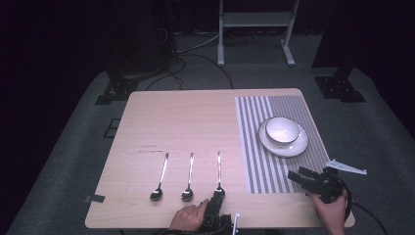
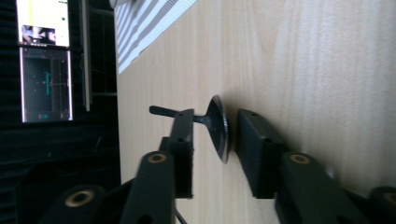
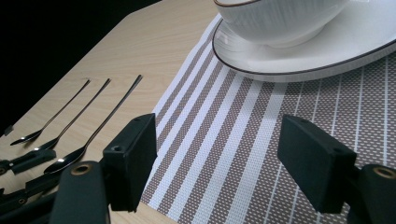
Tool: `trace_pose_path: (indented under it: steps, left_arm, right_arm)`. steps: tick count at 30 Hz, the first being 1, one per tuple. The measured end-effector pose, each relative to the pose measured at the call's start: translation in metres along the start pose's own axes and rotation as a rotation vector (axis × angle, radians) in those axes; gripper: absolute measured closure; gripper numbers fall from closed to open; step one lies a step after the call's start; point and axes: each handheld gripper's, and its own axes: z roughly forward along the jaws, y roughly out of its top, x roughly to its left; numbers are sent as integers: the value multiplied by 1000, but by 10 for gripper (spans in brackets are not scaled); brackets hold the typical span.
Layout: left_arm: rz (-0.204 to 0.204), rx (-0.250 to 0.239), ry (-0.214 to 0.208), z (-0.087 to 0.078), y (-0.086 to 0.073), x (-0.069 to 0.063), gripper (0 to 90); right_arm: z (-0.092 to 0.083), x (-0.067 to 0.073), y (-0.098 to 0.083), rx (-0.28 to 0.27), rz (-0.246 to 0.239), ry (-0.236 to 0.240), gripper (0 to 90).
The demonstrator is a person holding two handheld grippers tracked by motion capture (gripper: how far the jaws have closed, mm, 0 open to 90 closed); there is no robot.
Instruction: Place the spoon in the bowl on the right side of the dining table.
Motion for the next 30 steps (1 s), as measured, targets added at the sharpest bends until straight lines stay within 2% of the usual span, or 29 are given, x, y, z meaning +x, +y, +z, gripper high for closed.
trace_pose_path:
  steps: [4, 6, 18, 30]
  left_arm:
    - [20, 7, -13, 2, -1, -3, 849]
    - [28, 11, -18, 3, -1, -3, 871]
    - [37, 5, 34, 0, -3, 0, 877]
    - [64, 5, 107, -14, -6, 22, 877]
  right_arm:
    - [0, 0, 1, -4, -1, 1, 273]
    - [-1, 1, 1, -4, -2, 2, 273]
    - [0, 2, 4, 3, -3, 11, 273]
    - [6, 12, 21, 39, -6, 58, 272]
